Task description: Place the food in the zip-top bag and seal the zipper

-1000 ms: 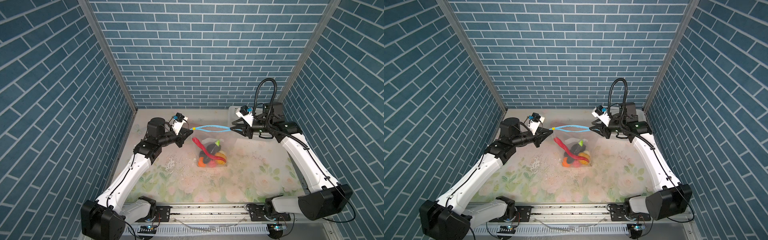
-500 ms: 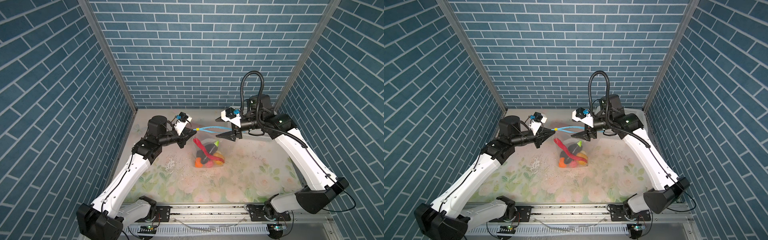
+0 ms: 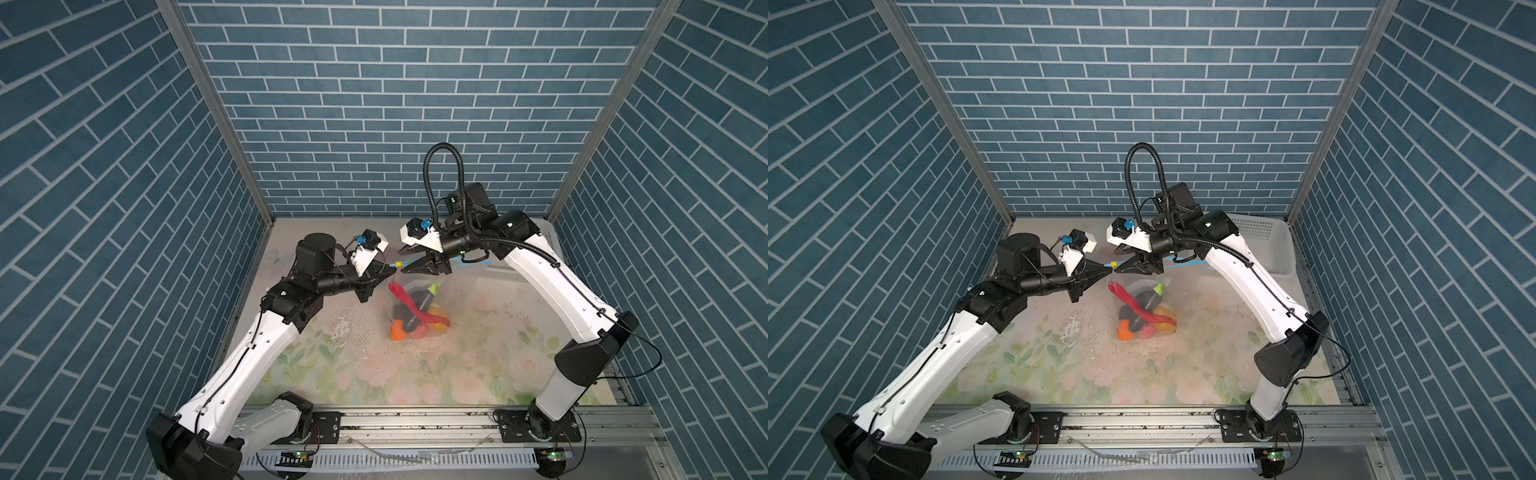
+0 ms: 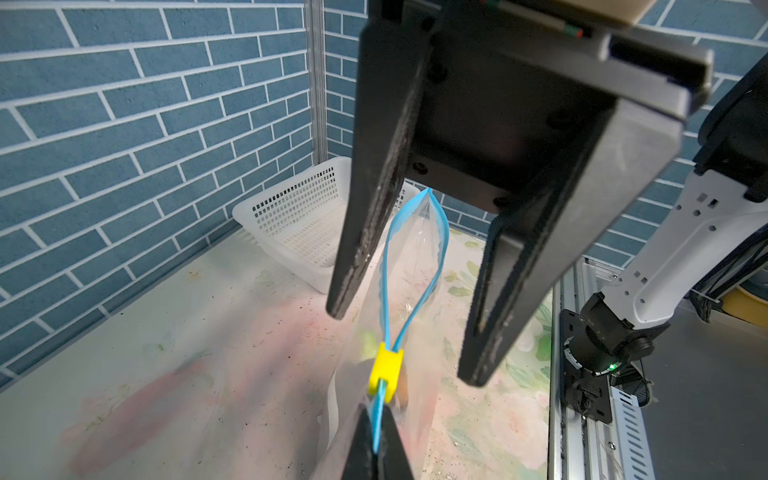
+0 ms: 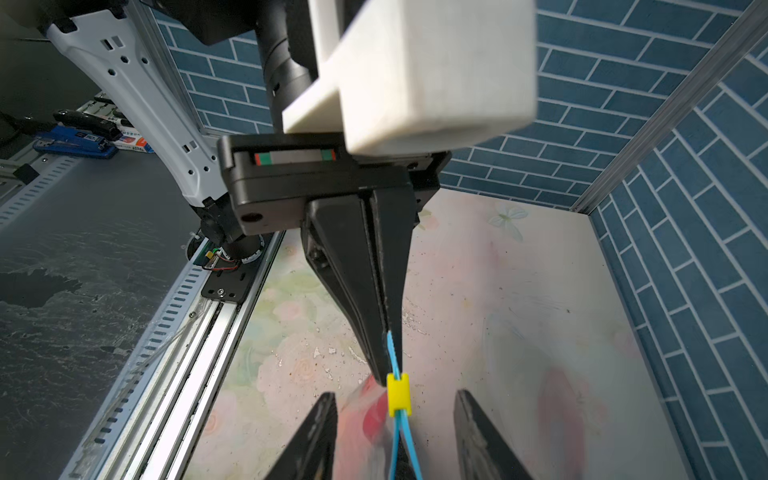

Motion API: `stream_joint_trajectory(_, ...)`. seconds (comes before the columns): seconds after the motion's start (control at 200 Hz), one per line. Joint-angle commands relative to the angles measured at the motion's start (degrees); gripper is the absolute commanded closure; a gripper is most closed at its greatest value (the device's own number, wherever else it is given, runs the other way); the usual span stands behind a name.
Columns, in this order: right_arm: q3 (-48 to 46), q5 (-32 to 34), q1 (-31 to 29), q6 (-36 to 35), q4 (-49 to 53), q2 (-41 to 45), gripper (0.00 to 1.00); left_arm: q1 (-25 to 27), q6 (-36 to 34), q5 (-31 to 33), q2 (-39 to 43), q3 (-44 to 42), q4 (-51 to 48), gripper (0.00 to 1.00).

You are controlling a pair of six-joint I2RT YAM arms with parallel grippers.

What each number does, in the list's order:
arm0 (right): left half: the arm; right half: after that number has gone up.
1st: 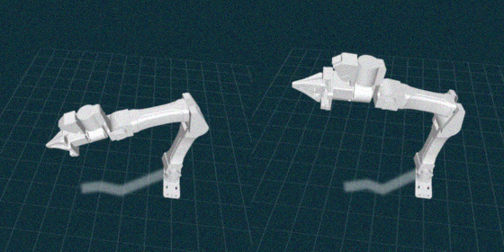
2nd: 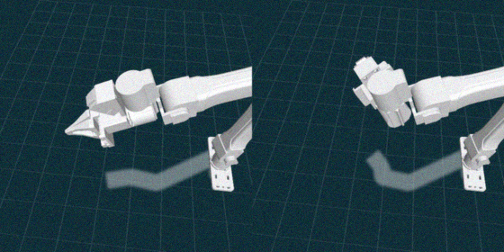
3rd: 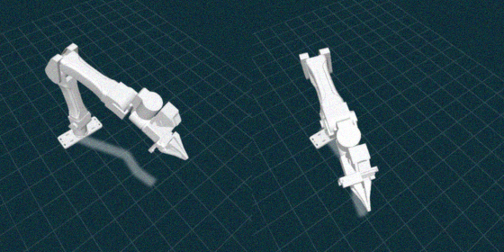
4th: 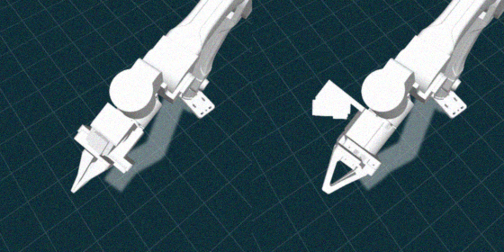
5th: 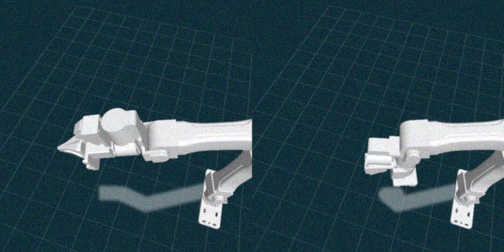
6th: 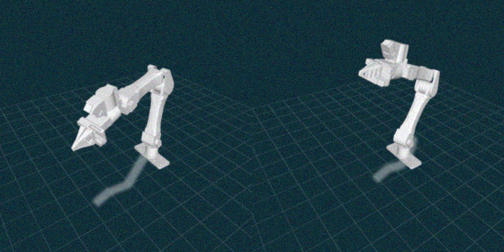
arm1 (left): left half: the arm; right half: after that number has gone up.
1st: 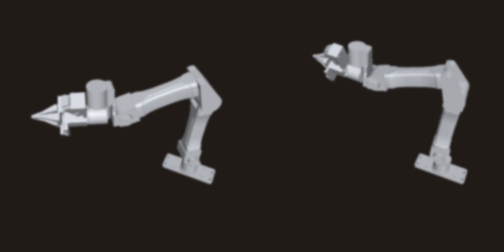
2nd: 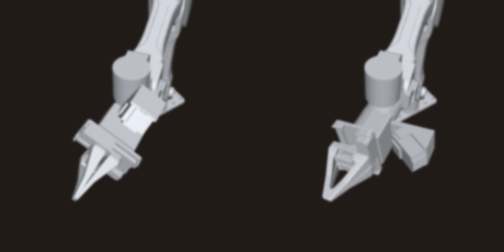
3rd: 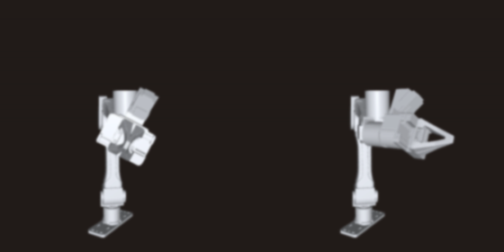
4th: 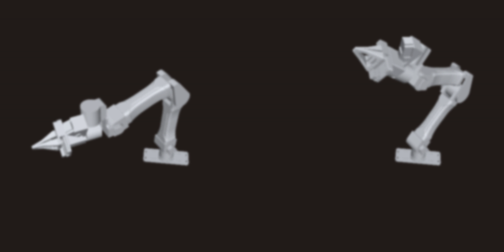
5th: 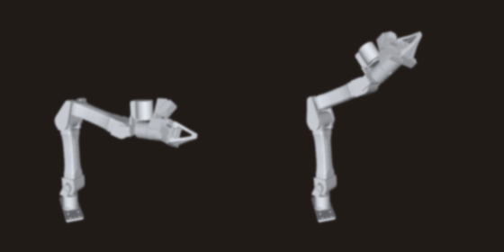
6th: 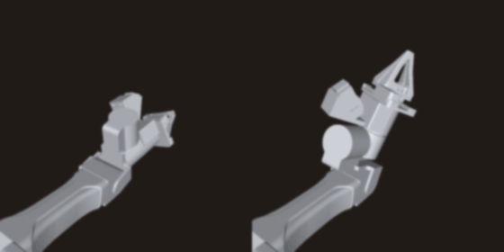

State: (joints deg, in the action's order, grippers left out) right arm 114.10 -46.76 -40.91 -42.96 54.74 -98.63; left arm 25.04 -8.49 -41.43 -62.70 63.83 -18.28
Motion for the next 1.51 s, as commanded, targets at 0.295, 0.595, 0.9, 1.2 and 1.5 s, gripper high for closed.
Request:
stream_joint_trajectory(0.295, 3.7, 0.6, -1.8, -1.9, 3.0, -2.1, 0.73, 0.5, -0.5, -2.2, 0.8, 2.0, 1.8, 1.0)
stream_joint_trajectory(0.595, 4.7, 1.7, -1.9, -1.9, 4.4, -2.5, 0.89, 0.5, -0.8, -1.7, 0.9, 1.8, 2.2, 1.0)
stream_joint_trajectory(0.9, 4.6, 4.2, -1.8, -2.0, 5.5, -1.8, 0.93, 0.5, -1.4, 0.5, 1.9, 0.0, 2.6, 1.0)
stream_joint_trajectory(1.2, 3.2, 6.1, -1.5, -2.0, 6.0, -0.5, 0.94, 0.1, -2.4, 2.5, 2.8, -1.1, 2.5, 1.0)
stream_joint_trajectory(1.5, 1.1, 7.0, -0.4, -2.0, 5.7, 1.6, 0.94, -0.6, -3.5, 3.0, 3.2, -1.2, 1.4, 1.0)
